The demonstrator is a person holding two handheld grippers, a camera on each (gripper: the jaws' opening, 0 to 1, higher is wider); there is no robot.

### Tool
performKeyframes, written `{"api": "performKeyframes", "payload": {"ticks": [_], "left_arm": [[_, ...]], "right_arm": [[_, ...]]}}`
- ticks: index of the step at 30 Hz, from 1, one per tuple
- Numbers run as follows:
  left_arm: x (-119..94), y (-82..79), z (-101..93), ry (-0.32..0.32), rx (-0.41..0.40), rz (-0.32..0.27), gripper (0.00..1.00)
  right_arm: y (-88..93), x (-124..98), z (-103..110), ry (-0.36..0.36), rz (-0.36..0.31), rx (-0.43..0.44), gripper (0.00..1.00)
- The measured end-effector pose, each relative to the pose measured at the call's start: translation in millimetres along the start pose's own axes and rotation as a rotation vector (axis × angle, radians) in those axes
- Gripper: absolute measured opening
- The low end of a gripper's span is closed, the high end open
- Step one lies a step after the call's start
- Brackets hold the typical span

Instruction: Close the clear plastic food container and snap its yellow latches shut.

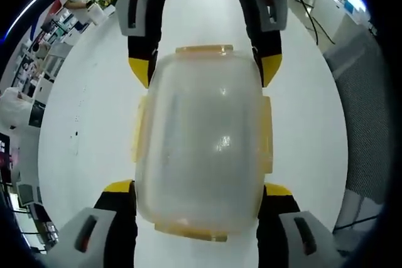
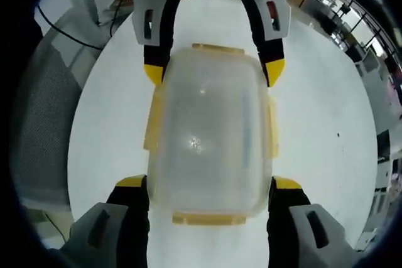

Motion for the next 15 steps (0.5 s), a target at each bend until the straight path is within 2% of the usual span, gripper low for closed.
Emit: {"api": "performKeyframes", "payload": {"ticks": [15], "left_arm": [[-2.7, 0.7, 17.8, -0.004, 0.0, -0.041, 0.76]], "right_arm": [[-0.4, 5.7, -16.5, 0.001, 0.025, -0.011, 0.75]]}}
Point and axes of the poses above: the point that each gripper's makers call its tool centre point, and the gripper's own axes: x roughly forward along the fingers, z roughly to its left, y roughly out of its underside, the point moved 2 cm from there along -x, roughly backward along the fingers, and after that the axes turned 15 degrees about y, right-handed, at the moved point
